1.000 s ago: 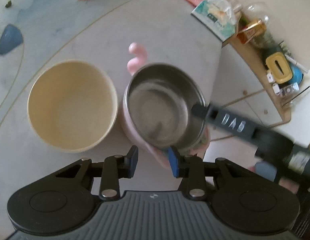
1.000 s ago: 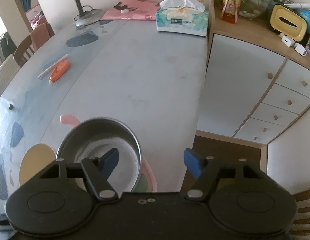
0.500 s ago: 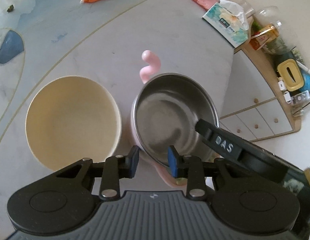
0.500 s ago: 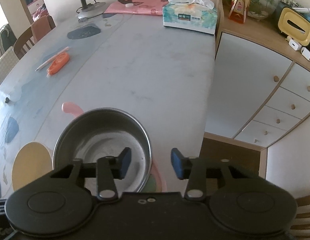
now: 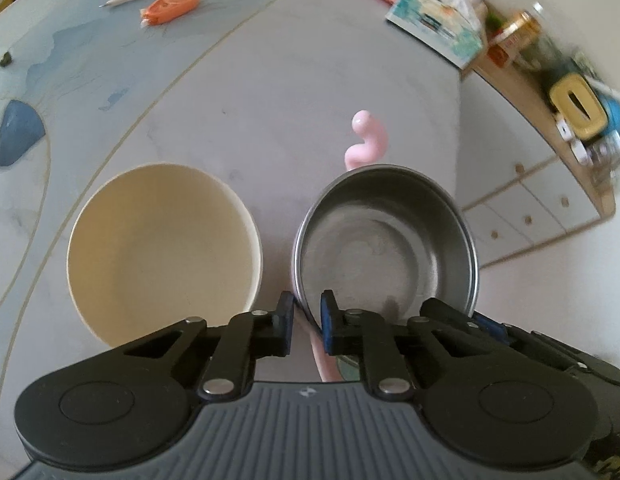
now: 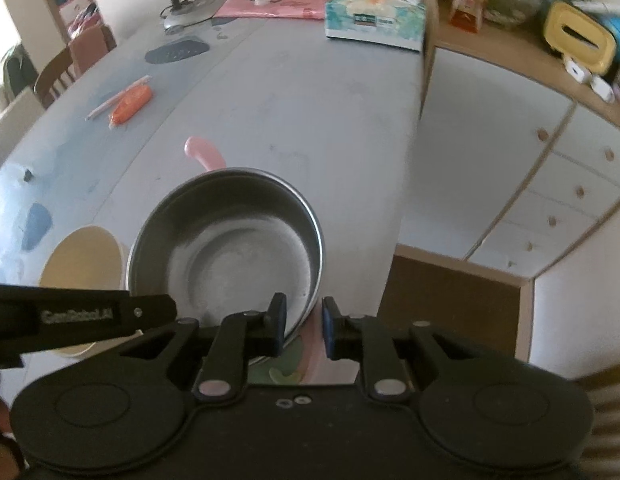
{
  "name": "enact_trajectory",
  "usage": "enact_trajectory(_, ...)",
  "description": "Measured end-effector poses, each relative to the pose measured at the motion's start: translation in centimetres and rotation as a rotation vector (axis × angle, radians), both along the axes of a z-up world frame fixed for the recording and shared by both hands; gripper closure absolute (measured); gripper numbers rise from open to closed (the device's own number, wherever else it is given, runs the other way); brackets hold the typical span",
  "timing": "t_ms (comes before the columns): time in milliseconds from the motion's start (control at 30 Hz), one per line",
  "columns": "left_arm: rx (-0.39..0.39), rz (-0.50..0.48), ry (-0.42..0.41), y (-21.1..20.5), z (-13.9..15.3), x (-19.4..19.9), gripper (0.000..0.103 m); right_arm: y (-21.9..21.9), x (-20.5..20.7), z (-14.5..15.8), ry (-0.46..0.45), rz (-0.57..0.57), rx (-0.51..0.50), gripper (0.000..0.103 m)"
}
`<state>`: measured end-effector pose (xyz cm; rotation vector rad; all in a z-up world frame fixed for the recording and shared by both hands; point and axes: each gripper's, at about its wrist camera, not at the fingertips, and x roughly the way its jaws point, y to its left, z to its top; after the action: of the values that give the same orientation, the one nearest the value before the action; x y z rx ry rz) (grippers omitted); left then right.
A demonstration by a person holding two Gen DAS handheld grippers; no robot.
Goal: Organize plates and bowls
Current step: 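Lift the pink saucepan with both grippers away from the cream bowl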
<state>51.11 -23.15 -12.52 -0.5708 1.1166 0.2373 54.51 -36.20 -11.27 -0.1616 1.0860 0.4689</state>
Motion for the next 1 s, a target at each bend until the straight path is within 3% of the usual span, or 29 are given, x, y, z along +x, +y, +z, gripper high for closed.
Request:
enact_trajectory(267,0.036,-0.124,0.016,-1.8,0.6,-2.6,0.092,-2.5,-3.5,0.5,0.043,-0.11,0.025,0.087)
enact_trajectory(500,0.049,-0.204,-0.003,-2.6,2.9,-6.3,0.092,-4.2,-7.7,2.7,0.038,-0.188,0.062,0.087)
enact_trajectory(1000,0.085,-0.354,-0.046,0.3,8.1,-19.1,0.092,-1.8,-21.6,8.4,-0.028,-0.267,0.073,0.088)
